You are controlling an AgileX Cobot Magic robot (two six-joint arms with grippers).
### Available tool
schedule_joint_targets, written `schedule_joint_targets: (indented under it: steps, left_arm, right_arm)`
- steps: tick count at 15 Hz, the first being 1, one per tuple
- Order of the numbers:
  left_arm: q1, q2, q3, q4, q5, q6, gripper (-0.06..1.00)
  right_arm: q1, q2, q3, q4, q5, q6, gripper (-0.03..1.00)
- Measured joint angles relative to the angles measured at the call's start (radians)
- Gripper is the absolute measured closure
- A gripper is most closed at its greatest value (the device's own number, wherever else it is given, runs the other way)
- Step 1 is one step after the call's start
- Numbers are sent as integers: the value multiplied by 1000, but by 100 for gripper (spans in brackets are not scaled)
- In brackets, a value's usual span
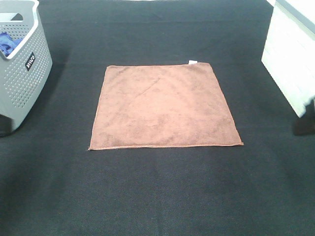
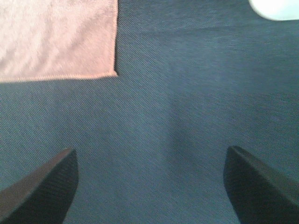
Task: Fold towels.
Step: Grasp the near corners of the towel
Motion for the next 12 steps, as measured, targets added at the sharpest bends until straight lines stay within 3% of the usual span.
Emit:
schedule_joint_targets:
  steps: [3,5,7,12]
  left_arm:
    - [-35,231,-70,-254,0,235,28]
    - [-80,397,-149,-370,0,343,28]
    - [-100,506,-223,-403,0,358,28]
    - [-104,717,-353,-470,22,358,28]
  right_arm:
    - [0,178,-97,79,-1,-12,22]
    - [0,295,-190,169,3,-67,23]
    - [0,386,-256,228,24,-108,23]
    - [0,593,-397,262,77,-147,23]
